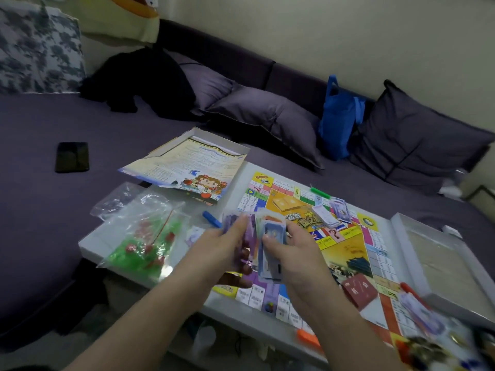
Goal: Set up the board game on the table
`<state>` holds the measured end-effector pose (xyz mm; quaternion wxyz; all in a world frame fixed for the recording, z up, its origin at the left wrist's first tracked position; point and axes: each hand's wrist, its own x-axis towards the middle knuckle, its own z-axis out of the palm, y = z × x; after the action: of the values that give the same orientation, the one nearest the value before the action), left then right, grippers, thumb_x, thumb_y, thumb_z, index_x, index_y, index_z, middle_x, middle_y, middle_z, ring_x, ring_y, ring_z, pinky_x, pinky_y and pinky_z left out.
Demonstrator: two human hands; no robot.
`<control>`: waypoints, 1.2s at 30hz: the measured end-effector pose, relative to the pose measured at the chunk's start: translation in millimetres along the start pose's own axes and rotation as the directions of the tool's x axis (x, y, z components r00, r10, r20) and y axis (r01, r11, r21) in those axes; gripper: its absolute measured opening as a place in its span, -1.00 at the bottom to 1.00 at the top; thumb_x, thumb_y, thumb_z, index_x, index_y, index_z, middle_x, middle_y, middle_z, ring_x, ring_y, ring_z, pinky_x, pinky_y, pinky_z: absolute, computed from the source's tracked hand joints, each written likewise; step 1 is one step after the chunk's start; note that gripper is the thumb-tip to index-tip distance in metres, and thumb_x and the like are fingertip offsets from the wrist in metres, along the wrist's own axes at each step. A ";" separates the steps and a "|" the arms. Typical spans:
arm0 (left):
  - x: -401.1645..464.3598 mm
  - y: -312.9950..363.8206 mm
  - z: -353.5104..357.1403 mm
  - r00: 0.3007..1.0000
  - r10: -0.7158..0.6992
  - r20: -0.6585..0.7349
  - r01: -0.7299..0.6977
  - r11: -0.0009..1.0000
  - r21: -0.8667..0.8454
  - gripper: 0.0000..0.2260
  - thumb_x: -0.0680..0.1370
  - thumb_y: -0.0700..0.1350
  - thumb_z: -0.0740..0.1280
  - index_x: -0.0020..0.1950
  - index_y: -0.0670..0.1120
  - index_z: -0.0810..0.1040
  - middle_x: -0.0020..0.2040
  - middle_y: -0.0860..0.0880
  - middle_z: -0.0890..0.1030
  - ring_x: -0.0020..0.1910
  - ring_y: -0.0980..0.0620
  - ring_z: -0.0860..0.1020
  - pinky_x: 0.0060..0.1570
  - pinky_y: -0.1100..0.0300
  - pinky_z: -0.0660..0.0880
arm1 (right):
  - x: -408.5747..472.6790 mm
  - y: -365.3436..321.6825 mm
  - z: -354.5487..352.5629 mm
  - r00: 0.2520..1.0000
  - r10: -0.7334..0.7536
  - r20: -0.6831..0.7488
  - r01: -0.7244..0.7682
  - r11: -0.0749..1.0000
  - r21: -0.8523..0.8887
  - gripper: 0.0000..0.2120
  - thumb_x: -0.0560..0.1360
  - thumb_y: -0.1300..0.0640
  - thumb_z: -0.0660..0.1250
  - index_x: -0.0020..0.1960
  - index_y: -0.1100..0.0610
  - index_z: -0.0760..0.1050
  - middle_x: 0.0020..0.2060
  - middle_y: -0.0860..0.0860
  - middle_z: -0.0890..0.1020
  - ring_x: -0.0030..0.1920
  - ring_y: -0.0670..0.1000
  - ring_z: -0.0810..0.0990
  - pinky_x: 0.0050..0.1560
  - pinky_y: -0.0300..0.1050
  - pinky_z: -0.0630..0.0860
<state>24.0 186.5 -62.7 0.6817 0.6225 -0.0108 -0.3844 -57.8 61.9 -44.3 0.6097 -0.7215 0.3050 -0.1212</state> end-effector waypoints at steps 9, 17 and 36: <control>-17.5 -37.3 92.2 0.990 -0.073 0.120 0.078 0.996 -0.033 -0.73 0.71 -0.03 0.23 0.13 -0.12 0.69 -0.06 -0.13 0.77 -0.07 -0.03 0.76 -0.11 0.09 0.65 | -33.6 33.7 -31.0 0.998 -0.063 -0.013 0.056 0.953 -0.298 -0.52 0.64 0.18 0.18 0.50 -0.16 0.29 0.27 -0.12 0.45 0.27 -0.11 0.46 0.30 -0.06 0.50; -14.3 -29.4 120.3 0.996 -0.035 0.085 0.025 0.994 0.108 -0.79 0.69 -0.05 0.28 0.08 -0.14 0.64 -0.26 -0.08 0.75 -0.30 -0.01 0.73 -0.28 0.15 0.55 | -51.2 15.9 -110.0 0.949 -0.093 0.301 0.244 0.822 -0.514 0.19 0.28 -0.49 0.47 0.66 -0.15 -0.11 0.63 -0.29 -0.09 0.62 -0.05 0.15 0.59 0.19 0.27; -12.9 -49.4 176.7 0.925 -0.144 0.352 0.055 0.966 0.251 -0.92 0.55 -0.31 0.36 0.03 -0.24 0.61 -0.20 -0.23 0.67 -0.26 -0.13 0.67 -0.32 0.10 0.59 | -43.7 61.1 -177.0 0.921 -0.250 0.299 0.383 0.718 -0.581 0.16 0.39 -0.15 0.57 0.66 -0.25 -0.22 0.56 -0.38 0.13 0.57 -0.23 0.19 0.50 -0.03 0.40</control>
<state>-97.5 48.4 -59.3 0.5680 0.6159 -0.1518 -0.5244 -206.8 -59.4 -53.7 0.3308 -0.9328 0.1364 -0.0423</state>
